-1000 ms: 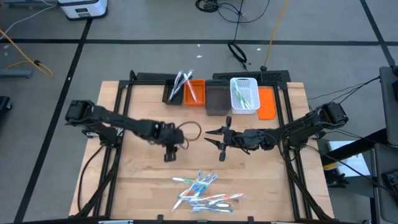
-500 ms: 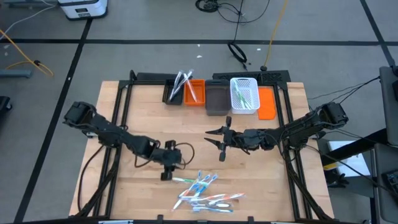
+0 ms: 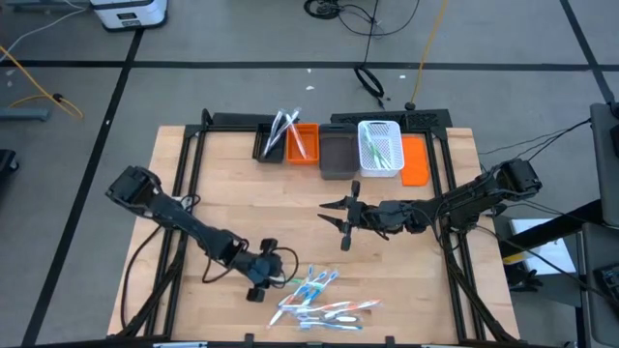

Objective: Pick & Place Toothbrushes
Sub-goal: Put the green toothbrush into the white bin

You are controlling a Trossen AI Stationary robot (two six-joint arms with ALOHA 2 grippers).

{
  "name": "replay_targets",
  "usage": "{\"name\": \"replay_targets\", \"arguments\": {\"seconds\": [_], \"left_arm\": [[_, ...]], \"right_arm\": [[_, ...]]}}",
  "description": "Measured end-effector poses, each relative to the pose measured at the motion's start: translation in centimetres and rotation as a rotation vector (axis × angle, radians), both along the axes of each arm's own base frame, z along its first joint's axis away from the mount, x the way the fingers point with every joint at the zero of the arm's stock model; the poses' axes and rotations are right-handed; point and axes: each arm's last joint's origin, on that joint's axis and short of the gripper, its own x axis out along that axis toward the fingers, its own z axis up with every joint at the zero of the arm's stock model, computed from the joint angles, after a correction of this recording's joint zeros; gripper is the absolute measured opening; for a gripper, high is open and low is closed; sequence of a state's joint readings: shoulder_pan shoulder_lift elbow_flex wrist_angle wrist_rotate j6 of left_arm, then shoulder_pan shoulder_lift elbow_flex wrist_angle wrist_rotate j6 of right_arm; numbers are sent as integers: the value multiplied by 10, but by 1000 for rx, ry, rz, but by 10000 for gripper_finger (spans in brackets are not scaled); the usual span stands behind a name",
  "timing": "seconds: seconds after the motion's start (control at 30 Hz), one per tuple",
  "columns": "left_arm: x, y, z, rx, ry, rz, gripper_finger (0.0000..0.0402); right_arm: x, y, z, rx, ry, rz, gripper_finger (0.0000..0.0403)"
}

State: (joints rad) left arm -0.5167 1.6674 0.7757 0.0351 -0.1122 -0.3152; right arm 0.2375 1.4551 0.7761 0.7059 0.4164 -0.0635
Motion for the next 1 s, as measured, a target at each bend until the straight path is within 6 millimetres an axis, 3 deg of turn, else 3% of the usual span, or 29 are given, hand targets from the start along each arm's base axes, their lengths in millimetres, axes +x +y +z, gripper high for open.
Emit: {"name": "replay_targets", "arguments": {"seconds": [0.67,1.0], "left_arm": [[2,-2,-8,-35,22,48,154],[7,-5,-27,-25,51,62,153]], "right_arm": [[0,0,0,0,0,0,105],[0,0,0,0,0,0,105]]}}
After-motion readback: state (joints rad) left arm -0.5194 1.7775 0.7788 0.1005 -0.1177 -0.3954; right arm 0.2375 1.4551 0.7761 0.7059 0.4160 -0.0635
